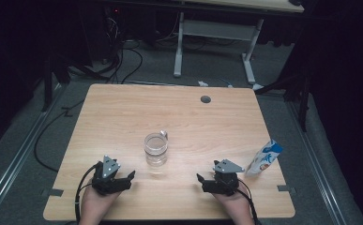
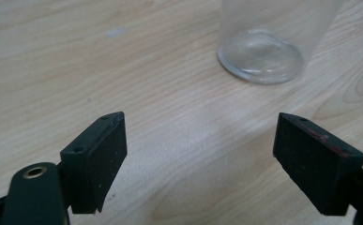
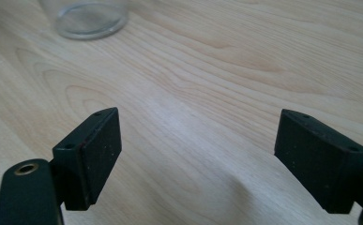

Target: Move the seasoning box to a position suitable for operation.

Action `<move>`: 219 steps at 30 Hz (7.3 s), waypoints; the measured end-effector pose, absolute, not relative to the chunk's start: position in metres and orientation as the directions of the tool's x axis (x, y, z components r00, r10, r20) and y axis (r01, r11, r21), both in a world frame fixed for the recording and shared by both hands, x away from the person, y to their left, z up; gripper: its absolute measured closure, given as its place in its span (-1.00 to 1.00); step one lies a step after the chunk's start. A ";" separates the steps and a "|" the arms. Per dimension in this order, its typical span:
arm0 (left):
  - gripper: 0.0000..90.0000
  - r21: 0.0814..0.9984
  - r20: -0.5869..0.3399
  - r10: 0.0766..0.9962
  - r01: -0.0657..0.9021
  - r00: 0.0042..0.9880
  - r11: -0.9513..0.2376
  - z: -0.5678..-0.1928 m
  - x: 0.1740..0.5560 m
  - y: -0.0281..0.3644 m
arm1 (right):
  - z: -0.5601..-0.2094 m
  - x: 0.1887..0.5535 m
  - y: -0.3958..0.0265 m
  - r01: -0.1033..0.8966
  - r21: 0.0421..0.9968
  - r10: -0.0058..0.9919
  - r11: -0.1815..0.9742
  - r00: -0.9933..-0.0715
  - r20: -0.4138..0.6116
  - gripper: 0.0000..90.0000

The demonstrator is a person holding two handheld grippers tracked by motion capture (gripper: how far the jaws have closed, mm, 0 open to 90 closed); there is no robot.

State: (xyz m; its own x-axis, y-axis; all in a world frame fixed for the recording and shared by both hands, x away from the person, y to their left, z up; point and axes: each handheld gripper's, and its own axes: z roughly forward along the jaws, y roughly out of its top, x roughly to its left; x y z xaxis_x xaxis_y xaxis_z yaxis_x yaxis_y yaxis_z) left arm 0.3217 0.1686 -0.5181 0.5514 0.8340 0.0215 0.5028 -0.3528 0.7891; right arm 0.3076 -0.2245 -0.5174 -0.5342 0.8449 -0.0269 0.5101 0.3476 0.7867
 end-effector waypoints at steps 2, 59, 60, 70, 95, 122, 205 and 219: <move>-0.59 0.788 0.000 0.835 0.514 0.551 -0.339 -0.520 0.323 0.173 | -0.518 0.309 -0.229 0.530 0.782 0.849 0.327 -0.528 0.003 -0.66; 0.02 0.859 -0.058 0.823 0.448 0.565 -0.247 -0.457 0.351 0.122 | -0.508 0.296 -0.242 0.501 0.816 0.846 0.290 -0.533 0.027 -0.02; 0.00 0.862 -0.045 0.828 0.441 0.558 -0.250 -0.455 0.355 0.120 | -0.508 0.296 -0.242 0.502 0.815 0.846 0.290 -0.533 0.026 -0.02; 0.01 0.880 -0.061 0.842 0.427 0.537 -0.209 -0.441 0.373 0.115 | -0.508 0.296 -0.243 0.495 0.818 0.843 0.295 -0.538 0.021 -0.02; 0.74 0.849 -0.119 0.810 0.483 0.574 -0.217 -0.436 0.415 0.077 | -0.504 0.295 -0.241 0.480 0.823 0.833 0.302 -0.552 0.016 -0.04; 1.00 0.809 -0.063 0.827 0.514 0.558 -0.285 -0.443 0.430 0.058 | -0.504 0.293 -0.236 0.471 0.819 0.823 0.328 -0.567 -0.004 -0.04; 1.00 0.888 -0.110 0.801 0.420 0.589 -0.187 -0.496 0.322 0.137 | -0.512 0.292 -0.232 0.482 0.813 0.828 0.326 -0.560 0.000 0.60; 1.00 0.888 -0.111 0.785 0.416 0.609 -0.197 -0.495 0.314 0.138 | -0.510 0.293 -0.231 0.497 0.814 0.836 0.300 -0.547 0.026 0.77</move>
State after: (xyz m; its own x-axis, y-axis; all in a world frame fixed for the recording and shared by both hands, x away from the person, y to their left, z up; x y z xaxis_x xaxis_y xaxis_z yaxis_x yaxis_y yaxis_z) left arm 0.3137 0.1377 -0.4953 0.6093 0.7851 -0.1112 0.4161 -0.1971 0.8877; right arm 0.2929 -0.2305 -0.5096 -0.5474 0.8365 0.0263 0.4969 0.2996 0.8145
